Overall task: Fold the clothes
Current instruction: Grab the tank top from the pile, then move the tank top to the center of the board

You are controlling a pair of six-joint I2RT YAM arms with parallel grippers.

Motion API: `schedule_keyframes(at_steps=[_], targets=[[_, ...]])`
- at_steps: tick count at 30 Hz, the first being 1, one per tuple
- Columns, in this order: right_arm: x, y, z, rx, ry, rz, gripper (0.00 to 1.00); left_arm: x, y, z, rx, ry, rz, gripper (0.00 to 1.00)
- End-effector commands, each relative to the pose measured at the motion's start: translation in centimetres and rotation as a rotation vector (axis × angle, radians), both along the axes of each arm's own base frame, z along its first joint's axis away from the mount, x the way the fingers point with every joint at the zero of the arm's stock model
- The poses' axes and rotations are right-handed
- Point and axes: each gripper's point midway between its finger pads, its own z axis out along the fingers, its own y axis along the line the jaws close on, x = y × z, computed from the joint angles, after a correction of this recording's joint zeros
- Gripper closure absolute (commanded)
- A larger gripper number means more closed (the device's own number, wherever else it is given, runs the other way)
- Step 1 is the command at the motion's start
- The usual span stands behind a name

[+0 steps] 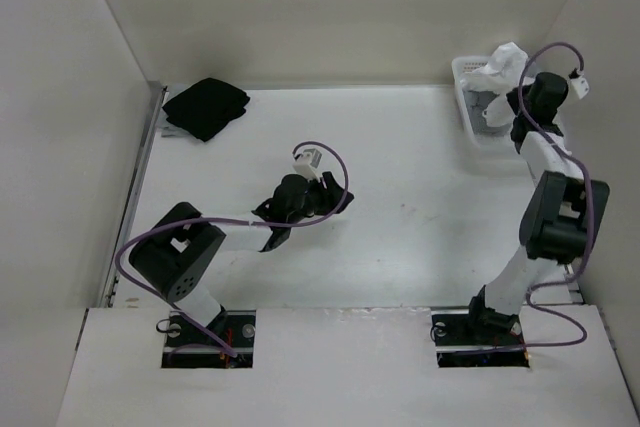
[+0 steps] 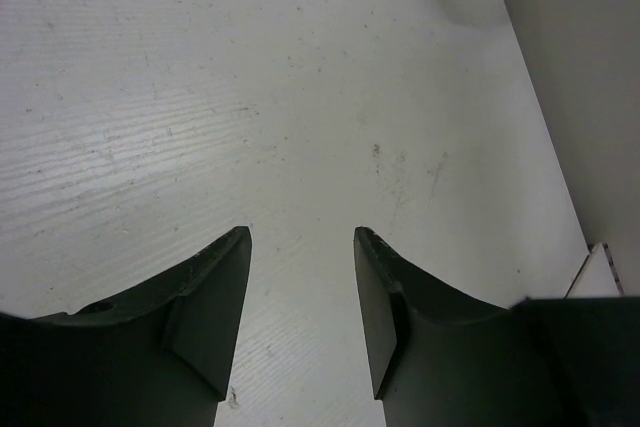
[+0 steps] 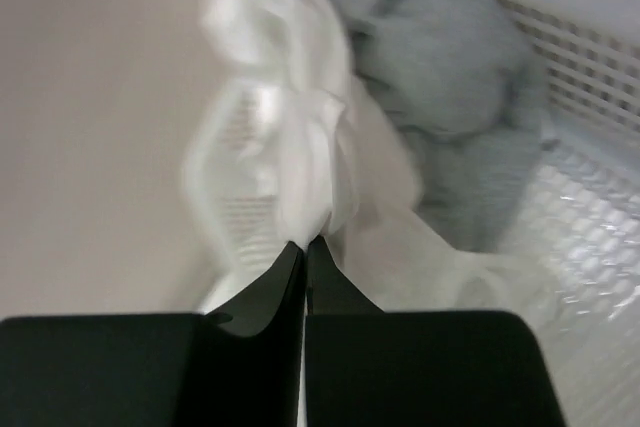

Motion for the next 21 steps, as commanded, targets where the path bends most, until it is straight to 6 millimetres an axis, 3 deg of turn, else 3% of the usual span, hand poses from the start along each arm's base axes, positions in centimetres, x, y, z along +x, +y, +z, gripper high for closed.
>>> schedule_keyframes(at_steps=[1,3,5,7,8,12,14,15,16,19,21], targets=[[-5.5,7.3,20.8,-0.129,-0.511,0.146,1.0,0.5,0.2,4.5,-0.088,-0.094,0.013,0.56],[-9.1,11.0,24.4,-0.151,-0.583,0.217,1.0,0.4,1.0,5.9,-0.106,-0.117,0.032,0.57],[-14.5,15.8,28.4,-0.165,-0.678,0.318,0.99,0.5,2.1,7.2,-0.117,-0.134,0.062,0.57],[-18.7,19.2,30.7,-0.164,-0.739,0.4,0.99,0.7,3.7,8.9,-0.13,-0.161,0.115,0.57],[-21.9,21.5,32.0,-0.148,-0.778,0.463,0.99,0.8,5.0,10.1,-0.139,-0.182,0.157,0.57],[-29.0,27.0,33.3,-0.062,-0.831,0.665,0.98,0.7,8.6,13.5,-0.172,-0.228,0.261,0.56],[-30.6,29.3,32.5,-0.015,-0.819,0.752,0.97,0.4,10.1,14.4,-0.178,-0.24,0.295,0.56],[-31.0,31.5,30.9,0.02,-0.779,0.819,0.97,0.2,10.9,14.7,-0.182,-0.239,0.314,0.56],[-31.0,32.4,30.0,0.032,-0.757,0.842,0.96,0.1,11.3,14.8,-0.184,-0.239,0.326,0.56],[-28.3,37.5,23.2,0.067,-0.591,0.933,0.94,-0.2,12.9,14.3,-0.181,-0.226,0.372,0.56],[-24.8,40.1,17.2,0.08,-0.458,0.961,0.93,-0.2,14.0,13.0,-0.168,-0.2,0.406,0.56]])
